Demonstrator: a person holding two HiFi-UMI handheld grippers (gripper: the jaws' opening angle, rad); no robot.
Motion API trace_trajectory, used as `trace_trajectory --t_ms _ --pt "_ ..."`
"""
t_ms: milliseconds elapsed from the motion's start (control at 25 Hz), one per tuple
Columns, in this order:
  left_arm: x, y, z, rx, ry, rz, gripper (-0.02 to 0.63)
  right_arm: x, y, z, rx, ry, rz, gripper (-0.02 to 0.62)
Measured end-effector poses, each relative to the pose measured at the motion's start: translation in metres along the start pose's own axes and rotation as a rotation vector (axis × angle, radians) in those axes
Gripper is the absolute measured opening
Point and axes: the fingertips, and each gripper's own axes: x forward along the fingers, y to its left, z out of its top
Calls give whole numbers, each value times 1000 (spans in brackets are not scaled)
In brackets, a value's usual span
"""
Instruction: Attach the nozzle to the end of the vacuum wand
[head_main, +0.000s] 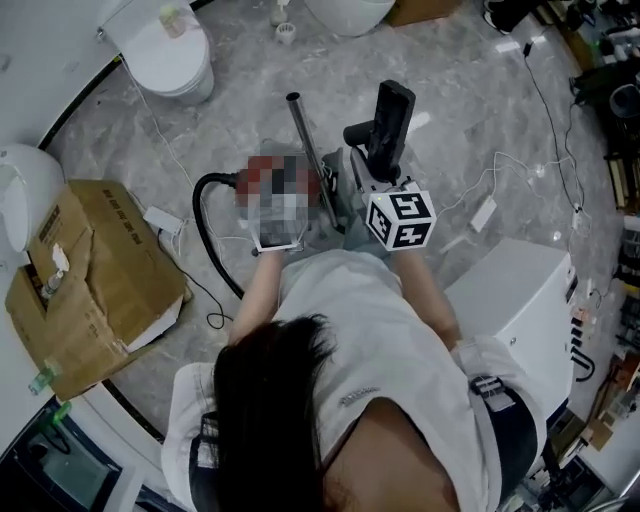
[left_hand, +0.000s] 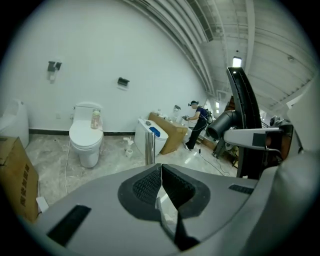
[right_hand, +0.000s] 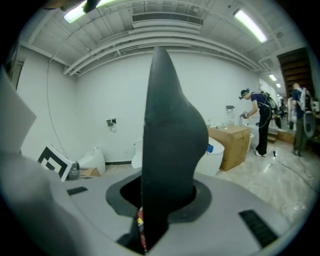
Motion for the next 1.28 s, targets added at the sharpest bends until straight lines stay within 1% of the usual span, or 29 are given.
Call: trace_trajectory --t_ms 160,400,440,480,600,800,840,880,1000,1200,1280 --pt "22 -1 8 -26 -18 54 2 28 -18 4 -21 35 95 106" --pt "39 2 7 -82 -16 97 4 52 -33 7 -31 69 185 106" --pt "41 1 5 -88 -15 97 15 55 -35 8 -28 69 192 106" --pt "44 -1 4 -93 -12 91 39 56 -37 9 -23 67 196 106" --pt "56 -4 -5 -107 34 57 131 61 -41 9 -6 66 209 106" --pt "73 2 -11 -110 67 97 228 67 -49 5 19 84 228 106" --pt "79 2 -12 -108 76 98 266 69 -53 4 24 87 226 106" --pt "85 2 -14 -113 84 93 288 71 -56 3 28 90 223 106" --pt "99 7 -17 -155 92 84 302 77 -58 -2 38 108 220 106" --pt "120 23 -26 -168 99 135 316 86 -66 -4 33 127 225 106" --pt "130 30 -32 -181 110 138 328 89 -67 -4 25 130 227 106"
